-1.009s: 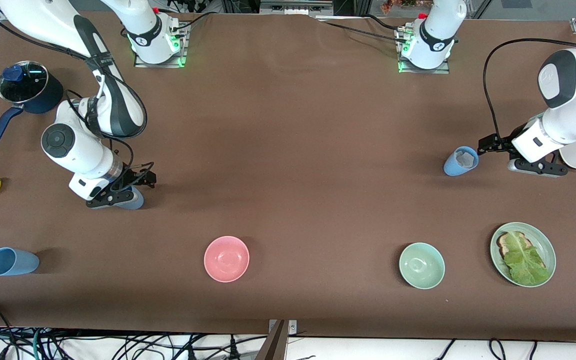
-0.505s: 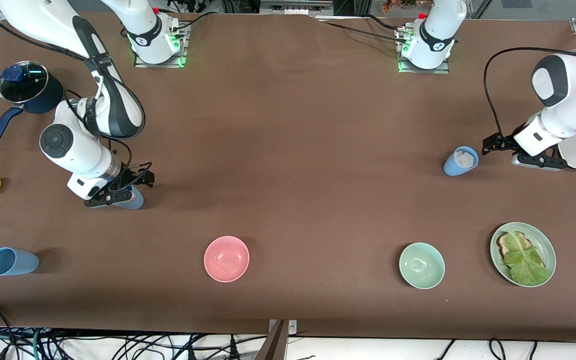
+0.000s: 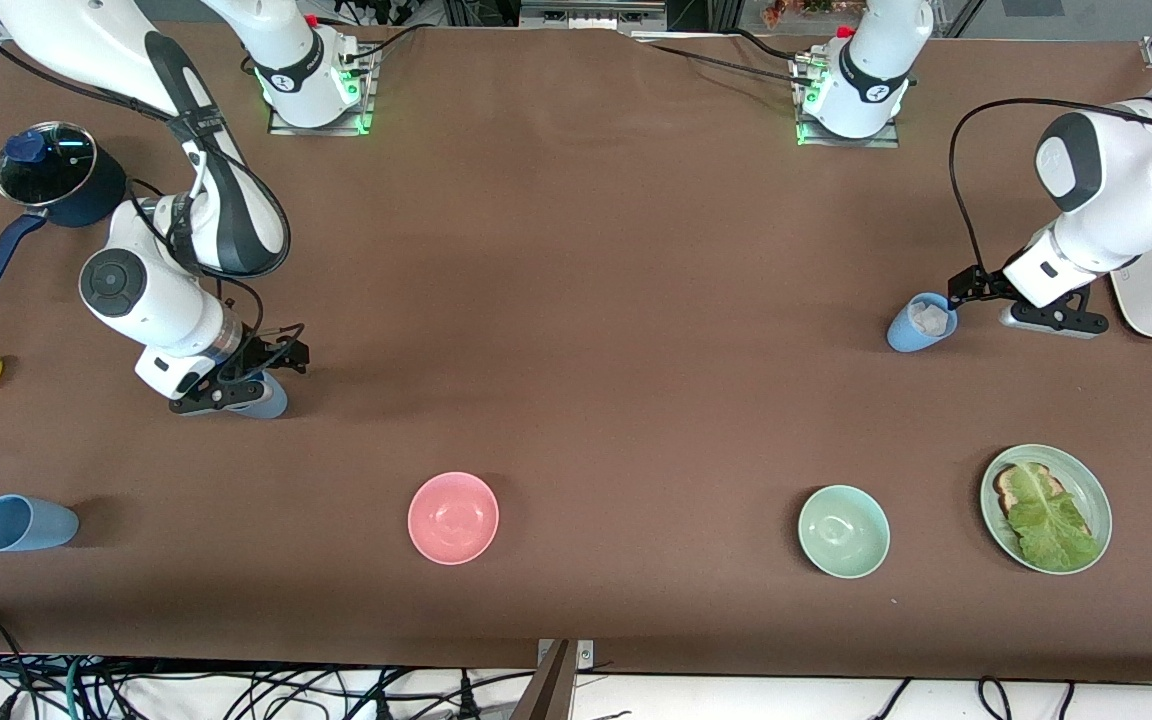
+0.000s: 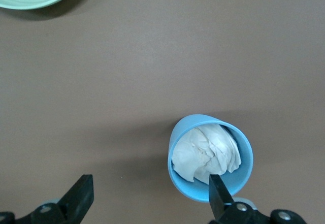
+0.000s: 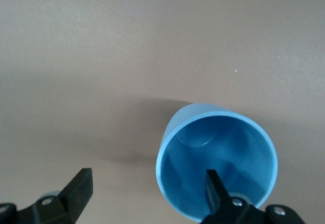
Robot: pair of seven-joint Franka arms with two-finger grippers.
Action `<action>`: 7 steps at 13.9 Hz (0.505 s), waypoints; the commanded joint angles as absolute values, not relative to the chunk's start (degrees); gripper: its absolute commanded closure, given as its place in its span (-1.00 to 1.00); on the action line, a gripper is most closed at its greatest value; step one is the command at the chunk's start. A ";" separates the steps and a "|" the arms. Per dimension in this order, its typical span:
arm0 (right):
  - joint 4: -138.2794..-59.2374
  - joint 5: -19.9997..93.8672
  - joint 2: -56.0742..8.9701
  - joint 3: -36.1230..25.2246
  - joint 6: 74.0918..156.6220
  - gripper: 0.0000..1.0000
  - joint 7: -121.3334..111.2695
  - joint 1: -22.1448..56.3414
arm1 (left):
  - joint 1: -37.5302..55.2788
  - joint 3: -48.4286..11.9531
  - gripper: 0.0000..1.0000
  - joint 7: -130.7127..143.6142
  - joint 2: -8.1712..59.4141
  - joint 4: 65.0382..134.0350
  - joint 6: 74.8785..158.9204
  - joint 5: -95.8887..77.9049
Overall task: Stack blue cups with both arms
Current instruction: 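Grip the cup with the right gripper while the left gripper nears another cup, then grasp the tissue-filled blue cup with the left gripper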
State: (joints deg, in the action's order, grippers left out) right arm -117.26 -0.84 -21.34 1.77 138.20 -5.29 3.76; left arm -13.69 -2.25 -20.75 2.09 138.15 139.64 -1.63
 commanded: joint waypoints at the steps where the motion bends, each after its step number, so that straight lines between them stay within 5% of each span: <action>1: -118.39 -0.70 -19.78 1.93 137.55 -0.96 -6.42 3.43 | -12.75 -2.02 -1.00 -21.80 0.09 141.76 143.08 -1.67; 7: -118.39 -0.70 -19.34 1.93 137.37 -0.96 -6.42 3.34 | -11.95 -1.93 -1.00 -21.53 1.66 144.14 148.44 -1.76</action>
State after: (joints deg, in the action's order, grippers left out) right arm -117.25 -0.84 -21.14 1.77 138.09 -5.33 3.76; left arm -12.48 -2.28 -20.75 2.10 142.28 145.88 -1.63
